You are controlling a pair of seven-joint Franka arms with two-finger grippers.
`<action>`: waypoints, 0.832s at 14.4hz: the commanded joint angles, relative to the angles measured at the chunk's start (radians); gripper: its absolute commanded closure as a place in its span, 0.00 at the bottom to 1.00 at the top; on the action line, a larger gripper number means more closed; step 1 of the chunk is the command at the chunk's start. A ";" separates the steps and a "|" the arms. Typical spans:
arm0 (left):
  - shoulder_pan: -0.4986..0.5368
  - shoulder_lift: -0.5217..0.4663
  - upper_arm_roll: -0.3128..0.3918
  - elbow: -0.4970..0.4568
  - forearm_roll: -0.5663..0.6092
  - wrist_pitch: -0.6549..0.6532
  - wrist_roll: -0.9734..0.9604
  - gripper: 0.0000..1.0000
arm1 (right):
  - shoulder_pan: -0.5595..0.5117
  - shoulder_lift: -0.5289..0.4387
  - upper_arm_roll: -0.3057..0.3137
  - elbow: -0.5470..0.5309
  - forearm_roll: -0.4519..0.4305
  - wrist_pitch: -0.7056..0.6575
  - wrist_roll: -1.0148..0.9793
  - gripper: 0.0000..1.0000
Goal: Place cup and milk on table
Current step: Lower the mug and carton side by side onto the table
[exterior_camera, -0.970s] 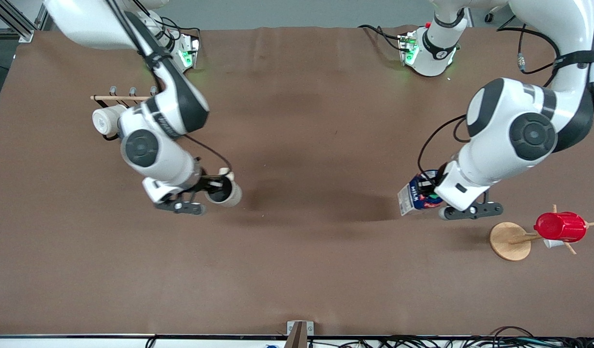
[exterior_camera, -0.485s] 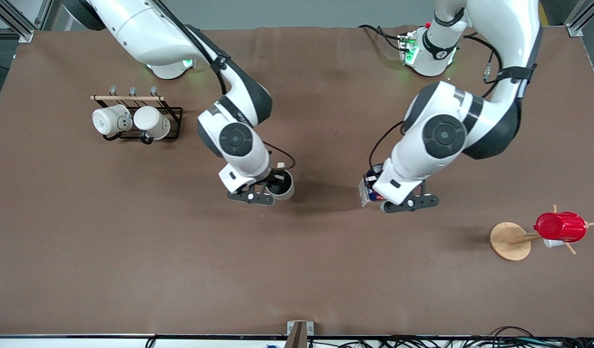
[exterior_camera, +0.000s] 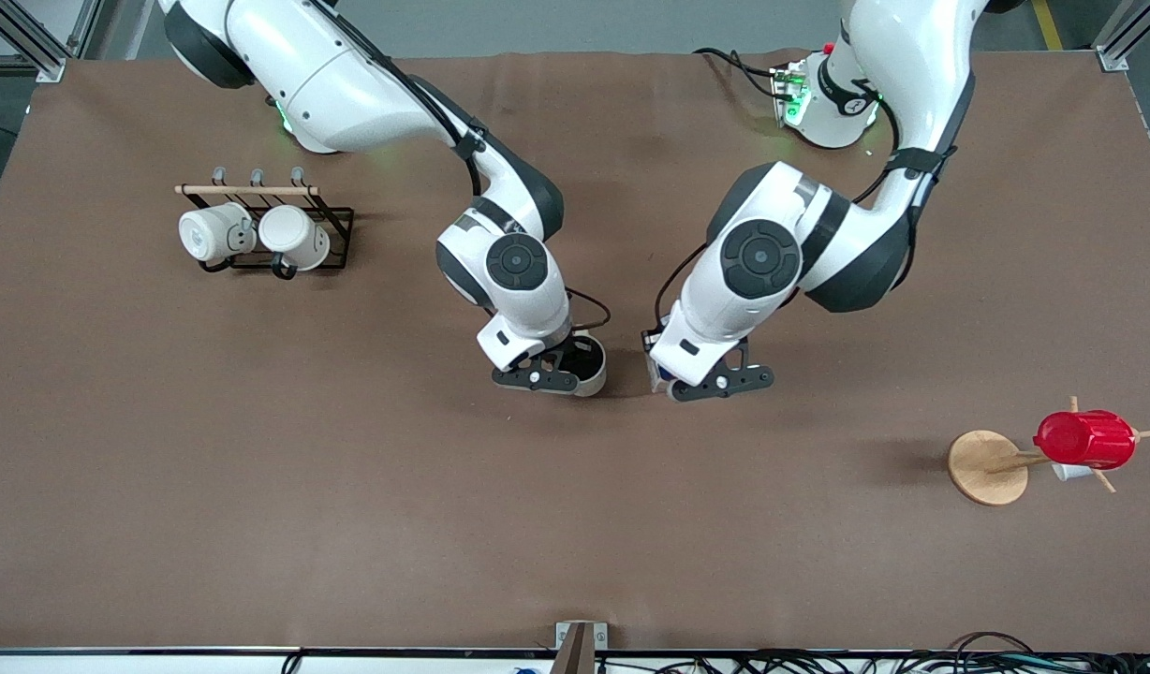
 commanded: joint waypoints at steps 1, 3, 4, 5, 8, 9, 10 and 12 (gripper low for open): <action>-0.025 0.032 0.001 0.030 0.005 0.019 -0.020 0.76 | 0.005 0.019 0.001 0.020 -0.056 -0.007 0.023 0.93; -0.040 0.055 0.001 0.028 0.005 0.063 -0.018 0.75 | 0.005 0.019 0.003 0.020 -0.055 -0.007 0.023 0.77; -0.043 0.063 0.001 0.028 0.005 0.080 -0.009 0.75 | 0.005 0.019 0.003 0.018 -0.056 -0.006 0.025 0.69; -0.043 0.070 0.001 0.028 0.005 0.094 -0.006 0.75 | 0.005 0.019 0.003 0.018 -0.058 -0.006 0.033 0.56; -0.045 0.083 0.000 0.027 0.005 0.126 -0.006 0.75 | -0.010 -0.005 0.006 0.017 -0.049 -0.026 0.028 0.22; -0.045 0.087 0.000 0.028 0.005 0.128 -0.006 0.71 | -0.014 -0.020 0.006 0.011 -0.047 -0.047 0.024 0.17; -0.045 0.089 0.000 0.028 0.005 0.128 -0.004 0.65 | -0.036 -0.042 0.007 0.009 -0.049 -0.099 0.020 0.15; -0.046 0.101 0.000 0.027 0.005 0.155 -0.004 0.63 | -0.091 -0.124 0.032 -0.006 -0.040 -0.212 -0.021 0.12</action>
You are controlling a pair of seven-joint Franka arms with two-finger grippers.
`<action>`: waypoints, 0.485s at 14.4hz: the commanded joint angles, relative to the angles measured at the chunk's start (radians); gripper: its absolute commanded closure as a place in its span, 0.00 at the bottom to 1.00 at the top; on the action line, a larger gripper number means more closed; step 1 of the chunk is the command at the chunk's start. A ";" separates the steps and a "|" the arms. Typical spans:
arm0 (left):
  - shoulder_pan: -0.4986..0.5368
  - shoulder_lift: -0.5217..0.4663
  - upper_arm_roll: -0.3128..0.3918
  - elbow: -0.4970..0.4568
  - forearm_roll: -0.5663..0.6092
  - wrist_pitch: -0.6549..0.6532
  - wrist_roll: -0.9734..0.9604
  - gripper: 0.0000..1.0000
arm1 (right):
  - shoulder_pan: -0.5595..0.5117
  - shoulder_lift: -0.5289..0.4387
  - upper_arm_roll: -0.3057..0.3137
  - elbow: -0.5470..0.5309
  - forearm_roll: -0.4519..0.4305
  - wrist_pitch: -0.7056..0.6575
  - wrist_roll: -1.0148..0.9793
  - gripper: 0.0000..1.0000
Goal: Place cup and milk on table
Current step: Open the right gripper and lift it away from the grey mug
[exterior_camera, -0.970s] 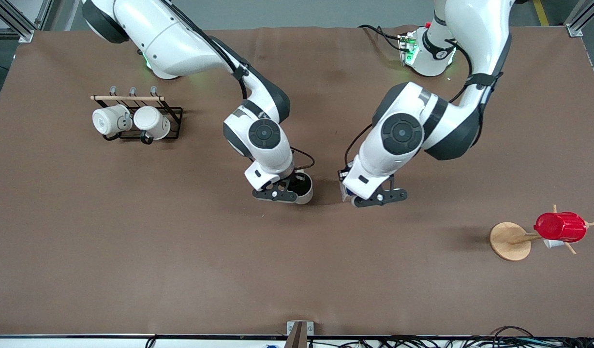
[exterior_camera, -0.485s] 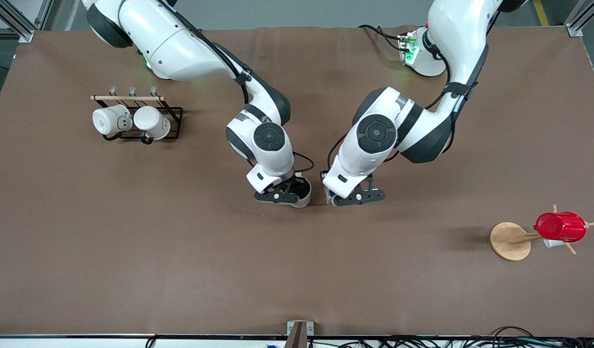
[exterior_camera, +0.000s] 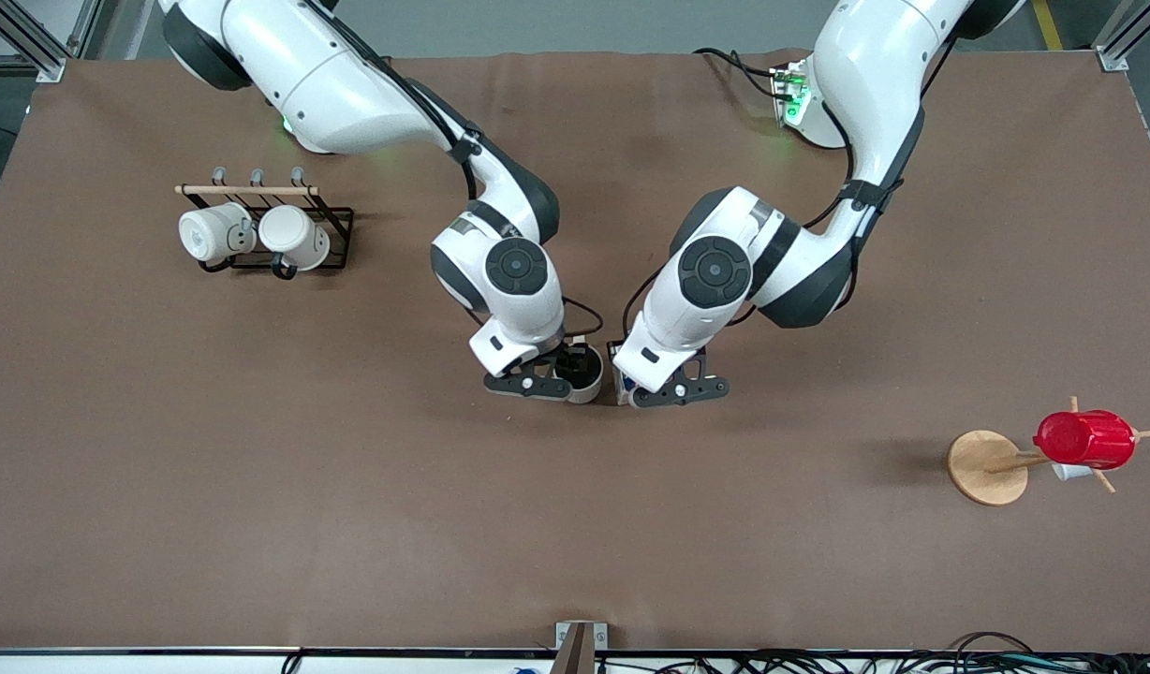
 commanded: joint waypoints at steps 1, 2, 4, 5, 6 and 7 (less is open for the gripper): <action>-0.007 0.027 -0.006 0.025 0.005 0.033 0.001 0.63 | -0.111 -0.154 0.054 -0.068 0.001 -0.137 -0.054 0.11; -0.007 0.033 -0.011 0.025 0.005 0.042 0.001 0.63 | -0.164 -0.228 0.067 -0.115 0.009 -0.164 -0.081 0.09; -0.005 0.034 -0.011 0.023 0.005 0.048 0.003 0.52 | -0.250 -0.398 0.066 -0.245 0.012 -0.177 -0.095 0.08; -0.007 0.034 -0.011 0.023 0.008 0.048 0.004 0.37 | -0.298 -0.482 0.063 -0.307 0.012 -0.177 -0.095 0.07; -0.007 0.034 -0.011 0.023 0.014 0.048 0.010 0.08 | -0.344 -0.545 0.061 -0.347 0.012 -0.179 -0.095 0.03; -0.005 0.031 -0.011 0.023 0.014 0.047 0.007 0.00 | -0.395 -0.605 0.057 -0.379 0.021 -0.179 -0.098 0.01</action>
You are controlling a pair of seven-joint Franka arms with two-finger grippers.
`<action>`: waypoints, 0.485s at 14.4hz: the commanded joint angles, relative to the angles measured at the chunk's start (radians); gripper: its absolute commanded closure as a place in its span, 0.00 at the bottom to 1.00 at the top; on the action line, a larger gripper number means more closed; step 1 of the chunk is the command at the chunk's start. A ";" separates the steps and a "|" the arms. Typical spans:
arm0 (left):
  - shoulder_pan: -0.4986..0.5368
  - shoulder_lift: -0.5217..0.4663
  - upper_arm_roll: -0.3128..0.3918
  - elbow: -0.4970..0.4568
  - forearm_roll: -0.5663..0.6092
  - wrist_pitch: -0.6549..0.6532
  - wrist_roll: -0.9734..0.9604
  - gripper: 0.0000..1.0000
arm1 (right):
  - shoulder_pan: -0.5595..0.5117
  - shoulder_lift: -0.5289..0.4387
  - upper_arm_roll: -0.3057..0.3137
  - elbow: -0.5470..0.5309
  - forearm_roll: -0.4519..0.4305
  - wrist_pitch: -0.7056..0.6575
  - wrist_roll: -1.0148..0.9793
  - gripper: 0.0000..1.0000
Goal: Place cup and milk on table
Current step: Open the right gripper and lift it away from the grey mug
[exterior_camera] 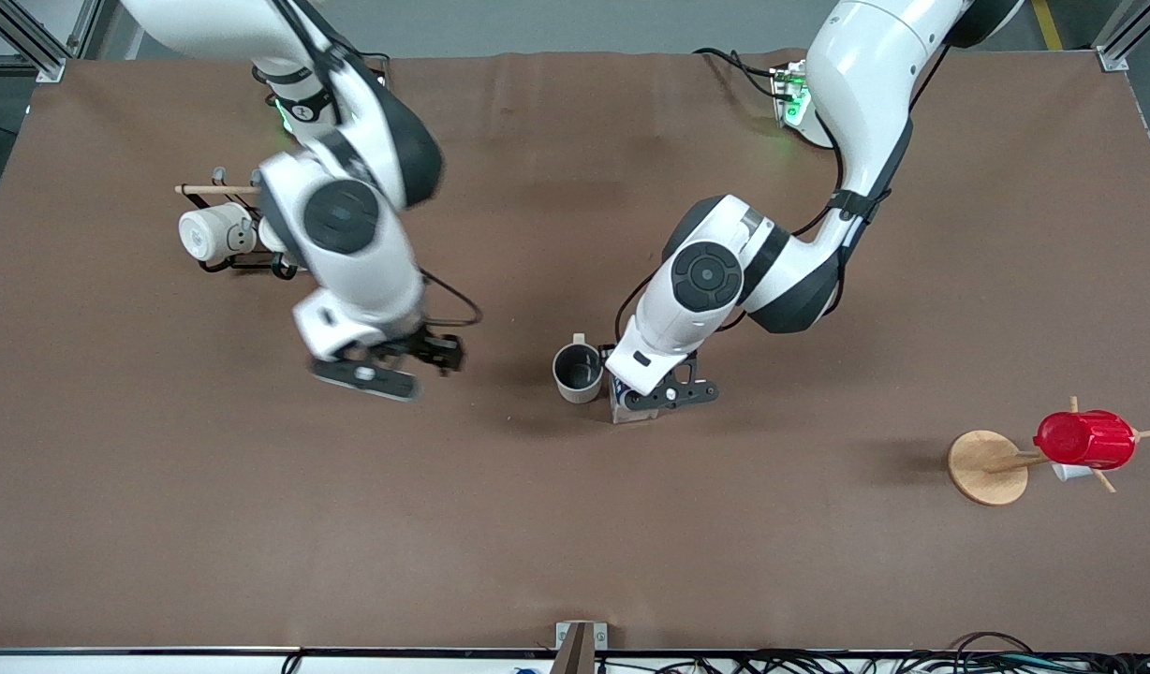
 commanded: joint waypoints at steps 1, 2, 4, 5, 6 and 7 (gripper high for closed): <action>0.001 0.000 -0.003 0.022 0.017 -0.001 0.003 0.00 | -0.139 -0.219 0.010 -0.189 0.043 0.021 -0.034 0.00; 0.007 -0.008 0.000 0.022 0.019 -0.003 0.002 0.00 | -0.145 -0.242 -0.037 -0.184 0.074 -0.008 -0.105 0.00; 0.030 -0.052 0.012 0.022 0.022 -0.015 0.002 0.00 | -0.142 -0.305 -0.161 -0.178 0.175 -0.067 -0.309 0.00; 0.069 -0.086 0.022 0.022 0.023 -0.032 0.003 0.00 | -0.145 -0.334 -0.213 -0.178 0.203 -0.098 -0.386 0.00; 0.100 -0.115 0.026 0.023 0.049 -0.064 0.011 0.00 | -0.149 -0.357 -0.256 -0.174 0.206 -0.136 -0.460 0.00; 0.123 -0.156 0.026 0.023 0.106 -0.107 0.025 0.00 | -0.156 -0.376 -0.283 -0.163 0.206 -0.164 -0.515 0.00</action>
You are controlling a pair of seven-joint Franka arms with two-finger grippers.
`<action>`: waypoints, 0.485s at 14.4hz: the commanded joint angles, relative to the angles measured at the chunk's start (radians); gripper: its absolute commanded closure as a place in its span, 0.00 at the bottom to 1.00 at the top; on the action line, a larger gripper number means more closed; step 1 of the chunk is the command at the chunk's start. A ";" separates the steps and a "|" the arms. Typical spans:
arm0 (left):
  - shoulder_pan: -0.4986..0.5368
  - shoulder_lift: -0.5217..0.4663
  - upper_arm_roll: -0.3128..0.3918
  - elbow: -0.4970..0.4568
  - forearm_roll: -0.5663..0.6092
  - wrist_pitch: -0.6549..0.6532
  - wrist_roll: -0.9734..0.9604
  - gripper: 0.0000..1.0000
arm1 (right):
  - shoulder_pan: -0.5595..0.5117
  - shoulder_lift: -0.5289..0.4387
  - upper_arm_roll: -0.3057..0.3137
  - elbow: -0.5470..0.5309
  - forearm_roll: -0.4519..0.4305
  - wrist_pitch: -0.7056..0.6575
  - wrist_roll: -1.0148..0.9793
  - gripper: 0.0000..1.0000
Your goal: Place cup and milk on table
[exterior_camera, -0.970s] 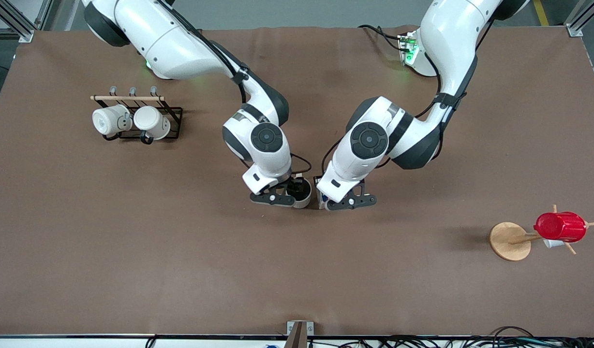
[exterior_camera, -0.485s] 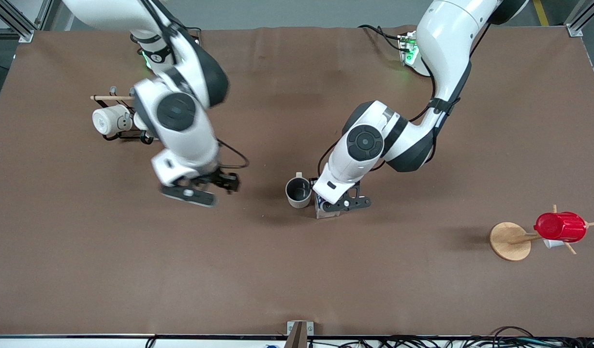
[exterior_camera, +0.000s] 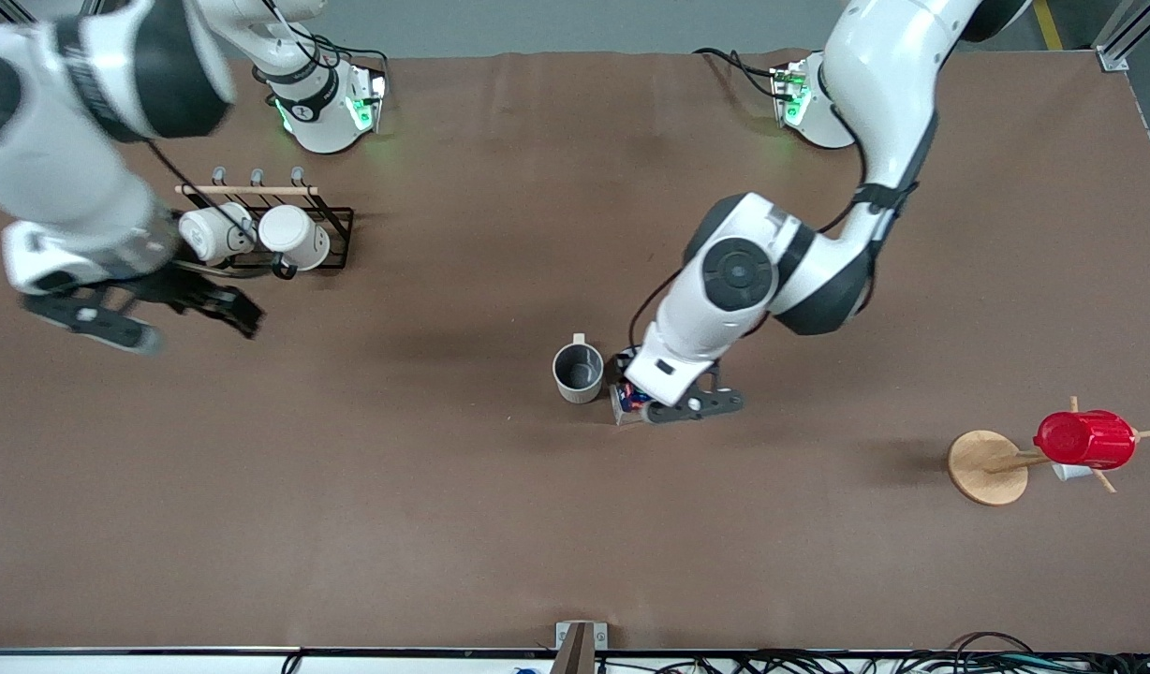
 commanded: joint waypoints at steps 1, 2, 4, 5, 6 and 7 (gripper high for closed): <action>0.090 -0.134 -0.001 -0.022 0.132 -0.119 0.045 0.00 | -0.037 -0.080 -0.060 -0.014 0.031 -0.066 -0.156 0.00; 0.106 -0.169 -0.003 -0.022 0.160 -0.158 0.063 0.00 | -0.077 -0.082 -0.061 0.018 0.044 -0.107 -0.213 0.00; 0.155 -0.240 -0.004 -0.022 0.162 -0.218 0.125 0.00 | -0.127 -0.070 -0.086 0.126 0.102 -0.208 -0.326 0.00; 0.187 -0.268 -0.011 -0.027 0.162 -0.257 0.183 0.00 | -0.113 -0.056 -0.143 0.176 0.110 -0.235 -0.365 0.00; 0.211 -0.292 -0.011 -0.027 0.158 -0.294 0.259 0.00 | -0.092 -0.042 -0.163 0.197 0.108 -0.247 -0.376 0.00; 0.244 -0.315 -0.012 -0.027 0.147 -0.324 0.334 0.00 | -0.090 -0.040 -0.163 0.201 0.108 -0.253 -0.377 0.00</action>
